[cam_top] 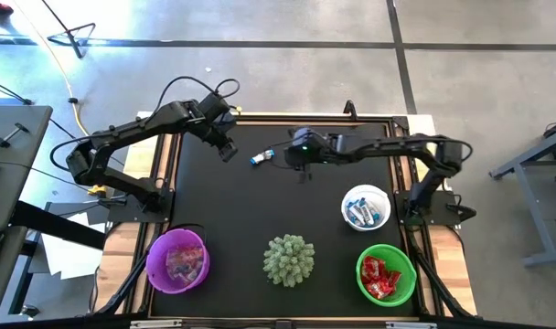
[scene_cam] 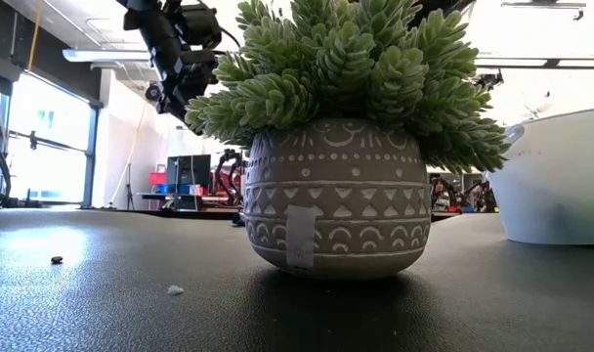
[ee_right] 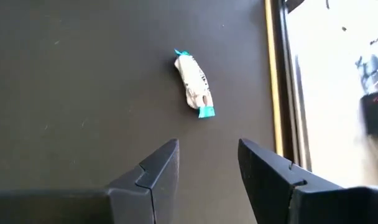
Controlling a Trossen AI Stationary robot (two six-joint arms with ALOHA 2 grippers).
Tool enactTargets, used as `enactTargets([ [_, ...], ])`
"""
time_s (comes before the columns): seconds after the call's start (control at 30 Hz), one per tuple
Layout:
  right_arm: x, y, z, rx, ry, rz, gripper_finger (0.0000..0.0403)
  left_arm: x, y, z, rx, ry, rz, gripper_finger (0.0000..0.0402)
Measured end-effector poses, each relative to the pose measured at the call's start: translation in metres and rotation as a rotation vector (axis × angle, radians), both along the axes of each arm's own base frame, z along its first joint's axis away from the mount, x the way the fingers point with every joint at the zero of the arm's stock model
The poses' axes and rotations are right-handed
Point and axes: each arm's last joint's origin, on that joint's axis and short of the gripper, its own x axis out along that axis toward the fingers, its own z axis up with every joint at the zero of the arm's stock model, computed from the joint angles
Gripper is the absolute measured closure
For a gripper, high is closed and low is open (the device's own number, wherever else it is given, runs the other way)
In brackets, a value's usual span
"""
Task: Sort candy
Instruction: Put the white candy wrapper into the white bucket
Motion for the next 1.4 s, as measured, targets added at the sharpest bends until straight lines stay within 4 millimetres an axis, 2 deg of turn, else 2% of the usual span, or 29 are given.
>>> enactTargets([
  [0.27, 0.047, -0.024, 0.003, 0.097, 0.210, -0.073, 0.0243, 0.000, 0.001, 0.000, 0.020, 0.010, -0.016, 0.0271],
  [0.43, 0.069, -0.046, -0.004, 0.293, 0.319, -0.111, 0.0243, -0.001, 0.001, 0.000, 0.035, 0.020, -0.016, 0.0271],
  [0.57, 0.085, -0.060, -0.016, 0.359, 0.357, -0.131, 0.0243, -0.003, 0.003, -0.001, 0.039, 0.042, 0.001, 0.0271],
  [0.7, 0.099, -0.066, -0.019, 0.351, 0.339, -0.133, 0.0243, -0.013, 0.009, -0.003, 0.052, 0.114, 0.059, 0.0271],
  [0.9, 0.111, -0.070, -0.020, 0.399, 0.291, -0.185, 0.0243, -0.026, 0.021, -0.004, 0.109, 0.202, 0.202, 0.0271],
  [1.1, 0.114, -0.074, -0.036, 0.538, 0.282, -0.224, 0.0243, -0.036, 0.030, -0.004, 0.168, 0.258, 0.306, 0.0271],
  [1.23, 0.116, -0.075, -0.042, 0.577, 0.281, -0.244, 0.0243, -0.040, 0.034, -0.003, 0.193, 0.282, 0.340, 0.0271],
  [1.4, 0.122, -0.076, -0.040, 0.564, 0.216, -0.233, 0.0243, -0.045, 0.039, -0.003, 0.200, 0.295, 0.335, 0.0271],
])
